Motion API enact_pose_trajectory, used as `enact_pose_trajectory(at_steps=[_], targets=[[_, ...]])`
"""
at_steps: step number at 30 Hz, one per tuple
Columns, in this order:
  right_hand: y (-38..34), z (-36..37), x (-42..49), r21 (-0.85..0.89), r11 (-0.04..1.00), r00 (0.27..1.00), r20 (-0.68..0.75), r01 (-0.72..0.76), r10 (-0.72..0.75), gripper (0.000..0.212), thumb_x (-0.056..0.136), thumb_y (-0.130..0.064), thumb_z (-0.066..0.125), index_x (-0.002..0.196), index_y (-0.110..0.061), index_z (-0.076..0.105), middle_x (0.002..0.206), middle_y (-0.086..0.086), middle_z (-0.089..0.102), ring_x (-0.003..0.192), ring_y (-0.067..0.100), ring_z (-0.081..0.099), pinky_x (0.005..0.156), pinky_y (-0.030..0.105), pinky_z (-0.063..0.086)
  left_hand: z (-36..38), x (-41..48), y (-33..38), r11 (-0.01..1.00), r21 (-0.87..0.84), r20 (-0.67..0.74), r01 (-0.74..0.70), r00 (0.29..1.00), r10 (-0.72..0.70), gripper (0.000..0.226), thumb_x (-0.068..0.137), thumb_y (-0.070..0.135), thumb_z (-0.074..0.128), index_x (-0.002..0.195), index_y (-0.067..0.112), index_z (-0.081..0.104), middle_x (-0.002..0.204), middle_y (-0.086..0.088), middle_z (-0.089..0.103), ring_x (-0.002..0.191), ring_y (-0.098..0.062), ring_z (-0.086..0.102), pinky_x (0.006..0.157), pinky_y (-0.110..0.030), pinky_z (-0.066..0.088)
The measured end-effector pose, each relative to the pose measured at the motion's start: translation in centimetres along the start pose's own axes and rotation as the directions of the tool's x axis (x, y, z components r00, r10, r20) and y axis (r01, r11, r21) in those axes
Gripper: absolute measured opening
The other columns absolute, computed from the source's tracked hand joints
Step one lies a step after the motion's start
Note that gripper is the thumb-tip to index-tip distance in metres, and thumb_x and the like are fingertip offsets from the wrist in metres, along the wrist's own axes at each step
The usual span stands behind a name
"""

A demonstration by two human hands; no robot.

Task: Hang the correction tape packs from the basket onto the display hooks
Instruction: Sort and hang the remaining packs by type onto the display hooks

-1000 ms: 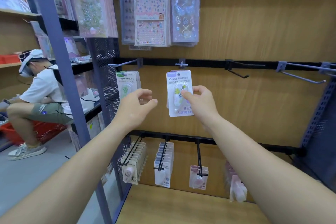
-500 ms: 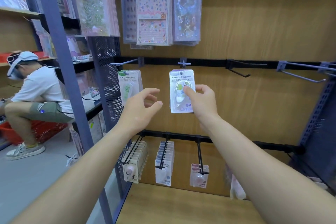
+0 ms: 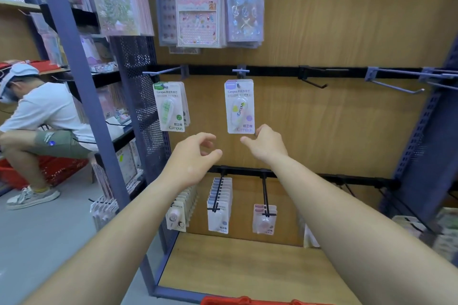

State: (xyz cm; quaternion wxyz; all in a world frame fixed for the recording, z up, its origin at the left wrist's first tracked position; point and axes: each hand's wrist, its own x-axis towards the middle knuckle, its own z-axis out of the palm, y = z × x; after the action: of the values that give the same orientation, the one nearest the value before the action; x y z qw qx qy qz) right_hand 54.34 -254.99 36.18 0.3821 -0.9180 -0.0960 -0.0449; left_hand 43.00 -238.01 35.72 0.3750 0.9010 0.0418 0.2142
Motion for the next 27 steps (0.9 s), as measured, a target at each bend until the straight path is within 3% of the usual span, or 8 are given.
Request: enact_pose_trajectory(at_steps=[4, 9, 13, 15, 19, 21, 23, 27], targets=[[3.7, 0.0, -3.9, -0.278, 0.958, 0.996, 0.069, 0.070, -0.053, 0.052, 0.096, -0.050, 0.062, 0.133, -0.016, 0.050, 0.121, 0.003, 0.065, 0.105, 0.027, 0.064, 0.077, 0.037, 0.051, 2.2, -3.5, -0.9, 0.997, 0.060, 0.100, 0.039, 0.994, -0.045, 0.044, 0.096, 0.036, 0.066, 0.138, 0.025, 0.058, 0.124, 0.008, 0.064, 0.103, -0.009, 0.063, 0.095, -0.031, 0.050], [9.0, 0.5, -9.5, -0.370, 0.921, 0.977, 0.209, 0.121, -0.045, 0.046, 0.094, -0.049, 0.062, 0.129, -0.019, 0.053, 0.117, -0.001, 0.062, 0.108, 0.024, 0.062, 0.078, 0.036, 0.050, 5.9, -9.0, -3.5, 0.985, 0.156, 0.219, 0.080, 0.969, -0.114, 0.049, 0.095, 0.037, 0.065, 0.141, 0.021, 0.057, 0.137, 0.003, 0.061, 0.116, -0.015, 0.061, 0.102, -0.036, 0.050], [15.5, 3.2, -14.3, -0.404, 0.903, 0.960, 0.279, 0.144, -0.028, 0.042, 0.093, -0.046, 0.063, 0.123, -0.018, 0.056, 0.124, 0.002, 0.064, 0.115, 0.026, 0.060, 0.093, 0.042, 0.052, 10.3, -14.8, -7.3, 0.970, 0.192, 0.309, 0.147, 0.929, -0.202, 0.050, 0.093, 0.035, 0.070, 0.138, 0.015, 0.061, 0.134, -0.002, 0.065, 0.116, -0.018, 0.063, 0.100, -0.031, 0.048], [19.4, 5.0, -16.7, -0.426, 0.895, 0.940, 0.339, 0.130, 0.025, 0.046, 0.093, -0.049, 0.065, 0.126, -0.018, 0.055, 0.125, 0.003, 0.063, 0.117, 0.027, 0.060, 0.100, 0.043, 0.049, 12.9, -17.8, -9.3, 0.951, 0.237, 0.374, 0.199, 0.884, -0.279, 0.052, 0.094, 0.035, 0.070, 0.140, 0.013, 0.059, 0.132, -0.005, 0.066, 0.119, -0.021, 0.062, 0.099, -0.029, 0.046], [27.1, 8.9, -20.5, -0.437, 0.898, 0.873, 0.456, 0.051, 0.172, 0.048, 0.090, -0.050, 0.068, 0.122, -0.016, 0.058, 0.123, 0.008, 0.067, 0.115, 0.030, 0.063, 0.091, 0.039, 0.052, 18.2, -23.1, -13.4, 0.906, 0.292, 0.489, 0.308, 0.766, -0.418, 0.063, 0.085, 0.047, 0.069, 0.137, 0.013, 0.060, 0.130, -0.007, 0.067, 0.120, -0.025, 0.062, 0.099, -0.034, 0.049], [30.6, 10.9, -22.0, -0.431, 0.902, 0.843, 0.488, 0.008, 0.226, 0.045, 0.090, -0.048, 0.070, 0.118, -0.015, 0.059, 0.120, 0.010, 0.068, 0.111, 0.031, 0.064, 0.088, 0.039, 0.052, 21.1, -25.1, -16.1, 0.892, 0.315, 0.526, 0.323, 0.723, -0.448, 0.065, 0.073, 0.056, 0.064, 0.124, 0.016, 0.065, 0.113, -0.005, 0.071, 0.108, -0.027, 0.067, 0.087, -0.033, 0.051], [34.1, 13.0, -23.2, -0.425, 0.905, 0.812, 0.519, -0.027, 0.268, 0.040, 0.090, -0.045, 0.071, 0.114, -0.016, 0.057, 0.120, 0.011, 0.067, 0.110, 0.031, 0.063, 0.082, 0.036, 0.048, 23.7, -26.8, -18.5, 0.864, 0.359, 0.552, 0.353, 0.666, -0.502, 0.050, 0.082, 0.044, 0.069, 0.119, 0.012, 0.064, 0.105, -0.009, 0.069, 0.105, -0.032, 0.066, 0.077, -0.031, 0.046], [40.7, 17.4, -25.1, -0.399, 0.906, 0.725, 0.582, -0.140, 0.368, 0.055, 0.094, -0.041, 0.070, 0.135, -0.009, 0.053, 0.136, 0.013, 0.059, 0.119, 0.030, 0.059, 0.091, 0.034, 0.047, 28.7, -29.9, -22.2, 0.809, 0.398, 0.606, 0.433, 0.538, -0.586, 0.056, 0.092, 0.031, 0.070, 0.139, 0.005, 0.054, 0.125, -0.014, 0.068, 0.119, -0.030, 0.062, 0.098, -0.034, 0.047]])
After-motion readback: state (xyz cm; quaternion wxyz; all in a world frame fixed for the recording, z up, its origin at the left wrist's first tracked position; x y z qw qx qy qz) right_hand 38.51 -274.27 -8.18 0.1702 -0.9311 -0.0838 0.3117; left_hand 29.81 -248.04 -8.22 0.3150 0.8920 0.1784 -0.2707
